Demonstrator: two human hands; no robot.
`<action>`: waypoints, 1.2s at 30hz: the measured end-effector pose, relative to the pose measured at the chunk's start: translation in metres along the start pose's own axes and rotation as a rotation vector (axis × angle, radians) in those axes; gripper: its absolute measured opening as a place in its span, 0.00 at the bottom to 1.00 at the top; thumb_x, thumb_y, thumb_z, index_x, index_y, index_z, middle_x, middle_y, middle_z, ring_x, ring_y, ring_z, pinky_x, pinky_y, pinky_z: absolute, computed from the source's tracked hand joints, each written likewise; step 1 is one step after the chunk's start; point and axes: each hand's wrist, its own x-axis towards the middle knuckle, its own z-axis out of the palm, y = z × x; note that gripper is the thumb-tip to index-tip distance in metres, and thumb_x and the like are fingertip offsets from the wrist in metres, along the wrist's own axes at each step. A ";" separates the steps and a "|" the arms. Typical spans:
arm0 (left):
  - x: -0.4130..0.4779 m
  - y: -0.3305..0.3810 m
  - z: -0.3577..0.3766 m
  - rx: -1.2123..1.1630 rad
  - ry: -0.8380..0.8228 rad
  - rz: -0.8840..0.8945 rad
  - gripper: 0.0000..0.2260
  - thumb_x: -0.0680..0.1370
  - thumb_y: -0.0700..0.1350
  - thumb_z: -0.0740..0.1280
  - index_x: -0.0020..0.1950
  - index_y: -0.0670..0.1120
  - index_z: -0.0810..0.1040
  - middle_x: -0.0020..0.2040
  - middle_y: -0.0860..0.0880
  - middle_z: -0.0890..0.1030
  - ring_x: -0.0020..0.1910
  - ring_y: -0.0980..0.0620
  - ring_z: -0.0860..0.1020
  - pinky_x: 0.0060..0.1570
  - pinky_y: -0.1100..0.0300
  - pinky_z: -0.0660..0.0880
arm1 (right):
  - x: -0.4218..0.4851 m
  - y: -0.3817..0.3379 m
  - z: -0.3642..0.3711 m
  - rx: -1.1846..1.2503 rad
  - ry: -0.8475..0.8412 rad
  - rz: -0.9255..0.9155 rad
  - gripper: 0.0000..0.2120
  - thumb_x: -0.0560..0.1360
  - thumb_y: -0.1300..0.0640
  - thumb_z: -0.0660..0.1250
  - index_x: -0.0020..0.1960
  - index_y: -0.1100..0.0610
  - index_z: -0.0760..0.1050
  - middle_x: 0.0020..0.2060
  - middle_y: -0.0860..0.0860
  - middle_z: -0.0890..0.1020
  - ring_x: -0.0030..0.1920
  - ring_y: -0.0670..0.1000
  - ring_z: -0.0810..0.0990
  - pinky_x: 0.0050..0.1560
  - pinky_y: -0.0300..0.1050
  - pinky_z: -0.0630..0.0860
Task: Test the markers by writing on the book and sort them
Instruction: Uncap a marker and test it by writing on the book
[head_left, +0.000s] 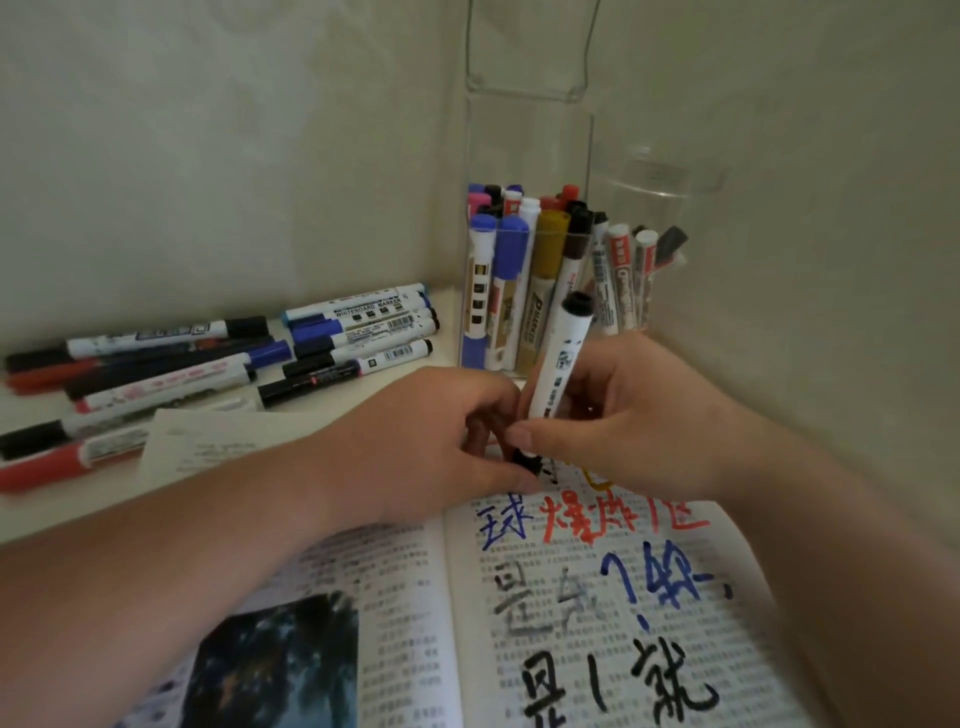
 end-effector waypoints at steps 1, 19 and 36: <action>0.001 -0.002 0.000 0.008 -0.009 0.003 0.11 0.68 0.57 0.78 0.42 0.57 0.80 0.40 0.64 0.80 0.38 0.63 0.78 0.36 0.70 0.72 | -0.001 -0.001 -0.001 -0.010 0.013 -0.004 0.07 0.72 0.50 0.75 0.48 0.50 0.84 0.42 0.54 0.86 0.44 0.60 0.85 0.46 0.64 0.82; 0.005 -0.014 0.003 -0.048 -0.068 0.018 0.15 0.72 0.62 0.73 0.54 0.57 0.82 0.52 0.57 0.80 0.50 0.58 0.80 0.52 0.52 0.79 | -0.005 -0.022 0.001 -0.032 0.136 0.053 0.05 0.78 0.53 0.71 0.47 0.42 0.82 0.42 0.38 0.85 0.44 0.40 0.83 0.44 0.36 0.78; -0.004 -0.008 -0.010 -0.075 0.257 0.049 0.17 0.79 0.59 0.66 0.67 0.64 0.69 0.57 0.68 0.69 0.57 0.65 0.70 0.54 0.65 0.71 | 0.058 -0.087 -0.063 -0.073 0.941 -0.376 0.18 0.78 0.59 0.72 0.61 0.41 0.72 0.36 0.53 0.80 0.33 0.55 0.82 0.31 0.45 0.81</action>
